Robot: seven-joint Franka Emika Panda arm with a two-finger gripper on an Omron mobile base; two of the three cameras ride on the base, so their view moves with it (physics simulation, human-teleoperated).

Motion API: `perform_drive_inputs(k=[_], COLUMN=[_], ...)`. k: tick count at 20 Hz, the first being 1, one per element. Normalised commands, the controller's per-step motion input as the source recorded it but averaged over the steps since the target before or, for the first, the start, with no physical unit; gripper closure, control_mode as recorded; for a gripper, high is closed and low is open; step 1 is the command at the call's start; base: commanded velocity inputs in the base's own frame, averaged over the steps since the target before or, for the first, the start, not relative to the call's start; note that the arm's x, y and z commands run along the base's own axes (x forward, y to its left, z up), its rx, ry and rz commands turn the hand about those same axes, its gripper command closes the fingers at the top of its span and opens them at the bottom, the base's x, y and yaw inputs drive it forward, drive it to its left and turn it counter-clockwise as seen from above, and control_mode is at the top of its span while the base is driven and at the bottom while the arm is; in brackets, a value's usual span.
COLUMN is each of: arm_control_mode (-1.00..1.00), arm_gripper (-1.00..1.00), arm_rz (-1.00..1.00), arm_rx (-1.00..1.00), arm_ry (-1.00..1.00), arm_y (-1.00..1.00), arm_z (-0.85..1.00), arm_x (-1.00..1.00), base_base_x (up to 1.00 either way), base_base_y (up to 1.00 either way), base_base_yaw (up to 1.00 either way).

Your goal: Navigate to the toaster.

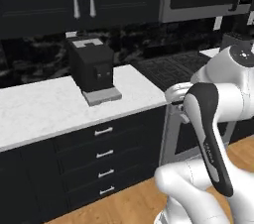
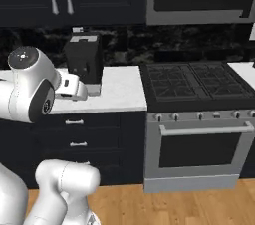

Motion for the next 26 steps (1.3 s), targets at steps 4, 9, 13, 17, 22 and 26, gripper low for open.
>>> perform_drive_inputs(k=[4, 9, 13, 17, 22, 26], arm_control_mode=[1.00, 1.00, 1.00, 1.00, 1.00, 1.00], arm_gripper=[-1.00, -1.00, -1.00, -1.00, -1.00, -1.00], arm_rz=[0.00, 0.00, 0.00, 0.00, 0.00, 0.00], arm_rx=[0.00, 0.00, 0.00, 0.00, 0.00, 0.00], arm_ry=[0.00, 0.00, 0.00, 0.00, 0.00, 0.00], arm_y=[0.00, 0.00, 0.00, 0.00, 0.00, 0.00], arm_z=[0.00, 0.00, 0.00, 0.00, 0.00, 0.00], arm_x=[0.00, 0.00, 0.00, 0.00, 0.00, 0.00], base_base_x=[0.00, 0.00, 0.12, 0.31, 0.82, 1.00], base_base_y=[0.00, 0.00, 0.00, 0.00, 0.03, 0.03], base_base_yaw=[-1.00, -0.98, -0.91, -0.84, -0.53, -0.09])
